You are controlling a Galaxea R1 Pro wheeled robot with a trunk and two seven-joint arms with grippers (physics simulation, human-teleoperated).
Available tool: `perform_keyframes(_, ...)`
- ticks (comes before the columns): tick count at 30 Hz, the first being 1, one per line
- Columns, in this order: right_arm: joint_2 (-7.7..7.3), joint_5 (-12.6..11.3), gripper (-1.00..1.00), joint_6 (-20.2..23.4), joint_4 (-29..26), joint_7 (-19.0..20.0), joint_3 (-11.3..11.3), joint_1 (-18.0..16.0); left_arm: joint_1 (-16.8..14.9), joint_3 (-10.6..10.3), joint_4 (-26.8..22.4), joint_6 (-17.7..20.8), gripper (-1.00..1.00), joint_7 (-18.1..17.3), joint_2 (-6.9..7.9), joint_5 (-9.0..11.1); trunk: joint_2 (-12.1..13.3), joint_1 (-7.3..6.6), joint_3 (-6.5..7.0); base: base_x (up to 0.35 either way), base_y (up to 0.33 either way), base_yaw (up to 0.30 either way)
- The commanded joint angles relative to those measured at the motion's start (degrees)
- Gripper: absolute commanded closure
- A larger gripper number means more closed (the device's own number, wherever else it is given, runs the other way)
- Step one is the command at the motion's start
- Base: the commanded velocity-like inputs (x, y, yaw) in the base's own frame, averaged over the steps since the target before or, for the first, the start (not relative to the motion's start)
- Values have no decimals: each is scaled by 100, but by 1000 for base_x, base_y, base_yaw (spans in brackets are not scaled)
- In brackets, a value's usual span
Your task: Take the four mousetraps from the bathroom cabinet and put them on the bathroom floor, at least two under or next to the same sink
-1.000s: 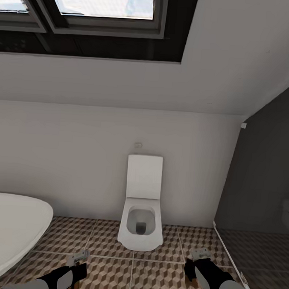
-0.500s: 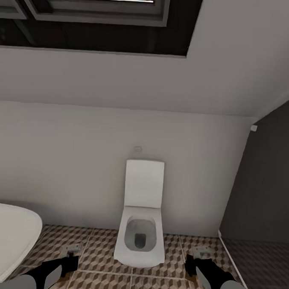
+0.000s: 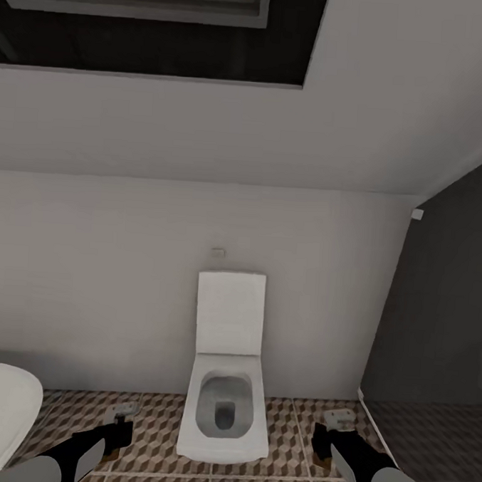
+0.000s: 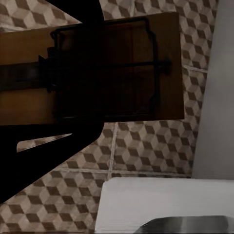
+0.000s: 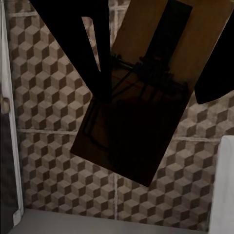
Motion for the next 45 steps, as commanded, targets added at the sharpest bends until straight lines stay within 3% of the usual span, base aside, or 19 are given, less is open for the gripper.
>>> perform_keyframes(1,-5,-27,100,37,-12,-24,44,-2,-2,-35,-10,26,100,-9,5,34,-4,0,-7,9,0,-275)
perform_keyframes(10,-17,-34,100,-1,-20,-40,44,-2,-1,-40,-15,30,100,-7,-5,28,-4,0,-7,2,0,-148)
perform_keyframes(22,-12,-34,100,-20,-22,-71,35,-2,-2,-53,-28,88,100,-1,-175,9,-4,0,-7,0,0,-5)
perform_keyframes(34,5,-34,100,-15,-22,-76,37,-2,-2,5,-19,53,100,12,-189,53,-4,0,-7,0,0,0)
perform_keyframes(45,2,-25,100,-15,-22,-129,41,-2,-2,28,-1,75,100,16,-181,73,-445,242,-205,0,0,0)
